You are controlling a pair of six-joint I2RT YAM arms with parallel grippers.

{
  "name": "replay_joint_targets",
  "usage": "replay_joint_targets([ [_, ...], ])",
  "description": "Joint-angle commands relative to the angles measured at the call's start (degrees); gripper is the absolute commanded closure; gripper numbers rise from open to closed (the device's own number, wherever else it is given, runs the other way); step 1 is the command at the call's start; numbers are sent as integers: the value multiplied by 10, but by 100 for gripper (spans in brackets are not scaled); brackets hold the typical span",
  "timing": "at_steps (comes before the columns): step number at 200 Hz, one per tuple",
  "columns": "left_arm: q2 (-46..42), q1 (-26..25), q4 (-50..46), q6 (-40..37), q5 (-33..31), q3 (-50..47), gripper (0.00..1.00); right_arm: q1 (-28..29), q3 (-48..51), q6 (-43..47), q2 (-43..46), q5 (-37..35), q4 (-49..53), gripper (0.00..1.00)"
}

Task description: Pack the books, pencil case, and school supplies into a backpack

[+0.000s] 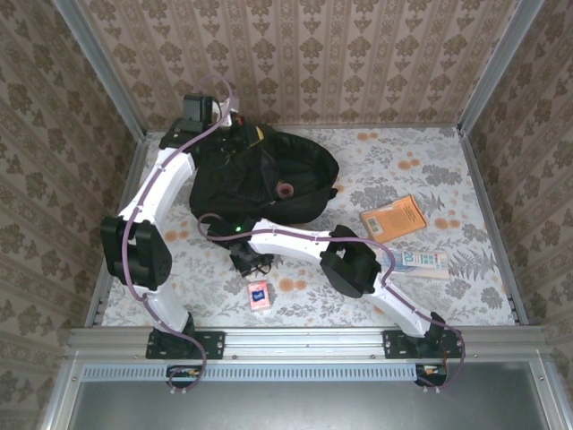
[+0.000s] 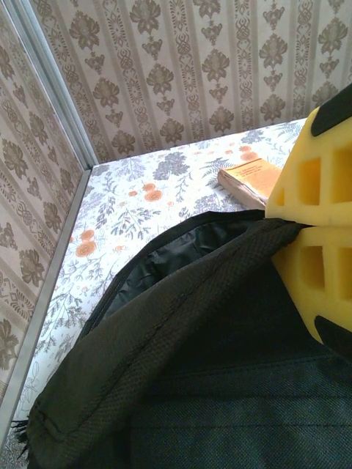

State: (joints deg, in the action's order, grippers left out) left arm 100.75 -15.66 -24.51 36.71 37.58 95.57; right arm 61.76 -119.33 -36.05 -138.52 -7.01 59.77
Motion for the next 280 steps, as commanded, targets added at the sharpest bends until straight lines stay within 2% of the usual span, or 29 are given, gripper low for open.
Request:
replay_joint_targets([
  [1, -7, 5, 26, 7, 16, 3, 100, -3, 28, 1, 44, -22, 3, 57],
  [62, 1, 3, -1, -9, 23, 34, 100, -11, 154, -4, 148, -51, -46, 57],
  [126, 16, -29, -55, -27, 9, 90, 100, -31, 319, -20, 326, -86, -90, 57],
  [171, 20, -64, -92, -38, 7, 121, 100, -83, 391, -23, 468, -88, -98, 57],
  [198, 13, -81, -114, -45, 14, 134, 100, -143, 392, -1, 523, -77, -96, 57],
  [228, -1, -95, -138, -56, 18, 143, 100, -210, 374, 23, 531, -50, -111, 57],
  [280, -27, -101, -151, -68, 47, 138, 100, -260, 278, 41, 416, -14, -133, 56],
])
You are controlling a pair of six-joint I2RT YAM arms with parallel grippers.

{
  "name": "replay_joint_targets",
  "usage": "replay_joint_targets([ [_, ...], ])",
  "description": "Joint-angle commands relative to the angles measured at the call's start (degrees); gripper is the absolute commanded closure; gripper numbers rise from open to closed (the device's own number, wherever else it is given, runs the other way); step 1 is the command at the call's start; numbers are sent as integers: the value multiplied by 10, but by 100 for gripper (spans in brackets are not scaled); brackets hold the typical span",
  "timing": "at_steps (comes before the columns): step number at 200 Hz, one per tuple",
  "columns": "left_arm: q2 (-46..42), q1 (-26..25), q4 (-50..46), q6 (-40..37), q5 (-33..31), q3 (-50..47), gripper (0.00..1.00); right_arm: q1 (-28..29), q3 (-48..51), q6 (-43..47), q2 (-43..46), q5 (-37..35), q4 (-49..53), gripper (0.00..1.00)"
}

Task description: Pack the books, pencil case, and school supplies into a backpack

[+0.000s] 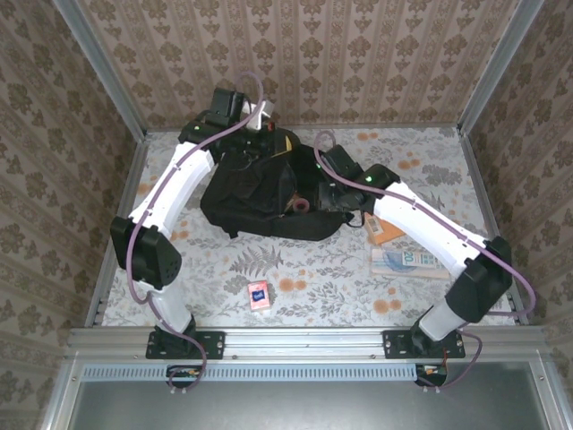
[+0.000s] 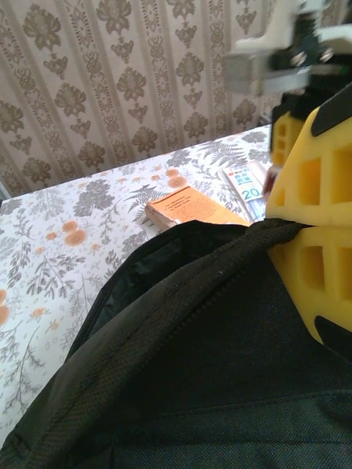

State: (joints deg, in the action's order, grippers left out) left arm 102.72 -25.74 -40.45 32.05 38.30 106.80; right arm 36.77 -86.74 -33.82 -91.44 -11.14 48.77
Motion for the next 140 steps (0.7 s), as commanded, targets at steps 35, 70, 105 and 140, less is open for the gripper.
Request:
replay_joint_targets([
  [35, -58, 0, 15, -14, 63, 33, 100, -17, -123, -5, -160, 74, -35, 55],
  [70, -65, 0, 15, -11, 78, 51, 100, -17, -171, -43, -217, 142, -85, 53],
  [105, -67, 5, 12, -14, 84, 55, 100, -16, -179, -69, -236, 222, -134, 31],
  [140, -69, 14, 14, -12, 88, 49, 100, -16, -166, -54, -221, 214, -131, 19],
])
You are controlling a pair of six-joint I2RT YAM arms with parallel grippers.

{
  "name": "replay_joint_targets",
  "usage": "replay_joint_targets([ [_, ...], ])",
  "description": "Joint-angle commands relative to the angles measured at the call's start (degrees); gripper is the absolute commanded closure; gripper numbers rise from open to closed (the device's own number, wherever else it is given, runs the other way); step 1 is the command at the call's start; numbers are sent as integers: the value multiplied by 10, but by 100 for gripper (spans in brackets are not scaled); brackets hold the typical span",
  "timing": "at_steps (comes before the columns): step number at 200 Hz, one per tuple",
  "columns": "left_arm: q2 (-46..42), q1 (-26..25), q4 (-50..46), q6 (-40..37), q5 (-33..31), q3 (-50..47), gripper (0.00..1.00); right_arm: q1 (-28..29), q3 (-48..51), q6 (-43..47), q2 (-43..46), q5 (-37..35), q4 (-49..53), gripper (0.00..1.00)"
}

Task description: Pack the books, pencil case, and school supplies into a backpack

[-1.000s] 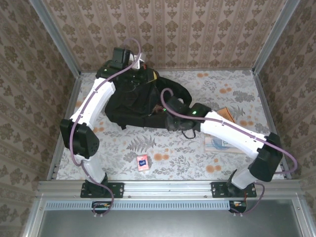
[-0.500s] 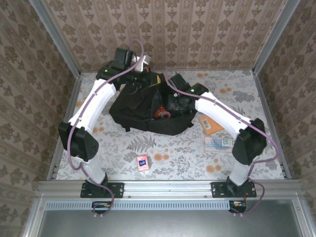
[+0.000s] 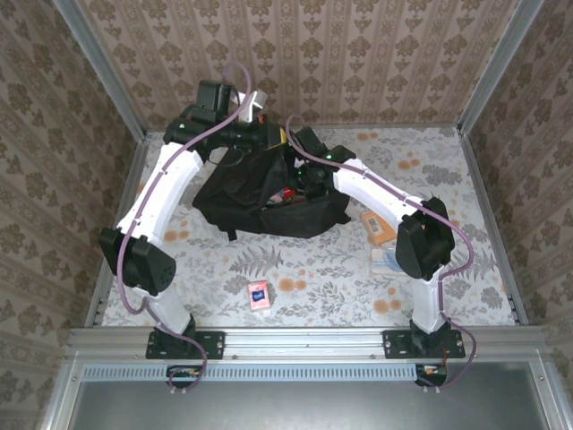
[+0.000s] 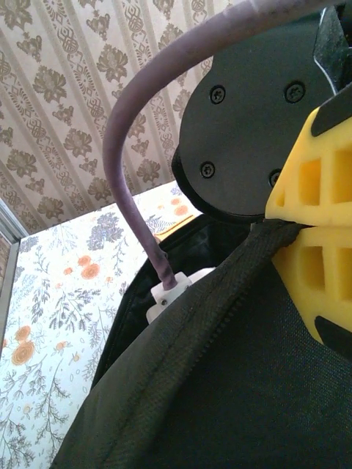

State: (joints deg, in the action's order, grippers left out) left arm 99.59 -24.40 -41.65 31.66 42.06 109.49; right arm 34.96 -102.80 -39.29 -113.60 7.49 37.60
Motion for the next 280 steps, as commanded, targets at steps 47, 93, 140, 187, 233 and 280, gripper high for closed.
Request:
replay_joint_targets([
  [47, -30, 11, 31, 0, 39, 19, 100, 2, 41, 44, 76, -43, -13, 20],
  [93, 5, 16, 38, 0, 24, 17, 100, 25, 159, 116, 217, -85, -54, 16],
  [140, 35, 18, 43, -10, -3, 11, 100, 151, 251, 173, 300, -174, -17, 14],
  [187, 31, 24, 79, -11, -8, -51, 100, 298, 261, 110, 240, -179, 69, 6],
  [233, 21, 24, 94, -21, -21, -90, 100, 361, 174, 75, 116, -161, 117, 0],
  [280, 7, 24, 102, -27, -23, -111, 100, 375, 47, 88, -21, -171, 194, 0],
])
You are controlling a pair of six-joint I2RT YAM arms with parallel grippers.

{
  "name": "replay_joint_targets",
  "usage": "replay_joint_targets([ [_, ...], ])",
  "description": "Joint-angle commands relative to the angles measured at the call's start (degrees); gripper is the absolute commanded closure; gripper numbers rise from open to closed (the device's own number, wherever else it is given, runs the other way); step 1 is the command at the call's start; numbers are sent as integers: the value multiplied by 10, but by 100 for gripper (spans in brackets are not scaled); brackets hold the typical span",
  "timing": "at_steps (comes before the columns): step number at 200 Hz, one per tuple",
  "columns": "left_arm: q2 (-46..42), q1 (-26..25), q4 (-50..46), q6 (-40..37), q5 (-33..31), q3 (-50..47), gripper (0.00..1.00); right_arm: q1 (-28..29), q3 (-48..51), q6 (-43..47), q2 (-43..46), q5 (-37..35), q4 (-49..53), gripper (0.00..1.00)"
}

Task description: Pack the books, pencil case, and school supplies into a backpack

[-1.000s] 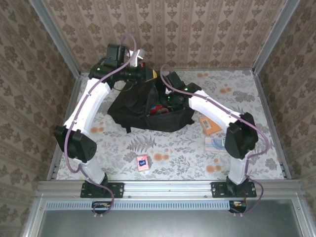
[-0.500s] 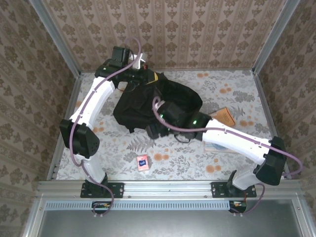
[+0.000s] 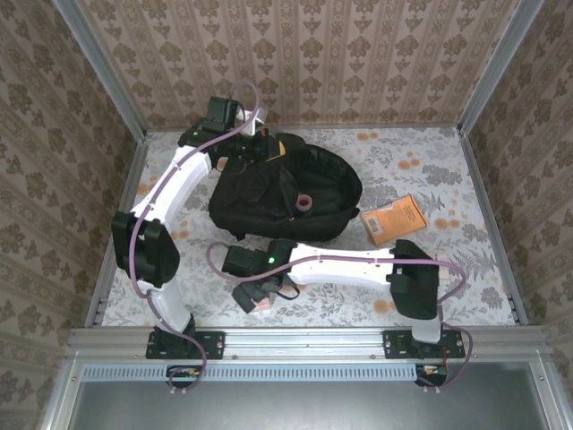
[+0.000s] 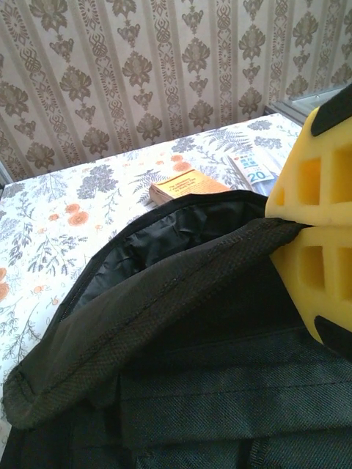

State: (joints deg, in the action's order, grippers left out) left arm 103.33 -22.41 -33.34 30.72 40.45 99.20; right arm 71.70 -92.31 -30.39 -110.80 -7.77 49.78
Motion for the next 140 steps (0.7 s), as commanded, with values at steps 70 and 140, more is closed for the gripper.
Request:
replay_joint_targets([
  [70, -41, 4, 28, -15, -2, -26, 100, 7, -108, 15, -137, -32, 100, 0],
  [140, -38, 4, 30, -17, -1, -30, 100, 0, -78, 23, -159, -28, 78, 0],
])
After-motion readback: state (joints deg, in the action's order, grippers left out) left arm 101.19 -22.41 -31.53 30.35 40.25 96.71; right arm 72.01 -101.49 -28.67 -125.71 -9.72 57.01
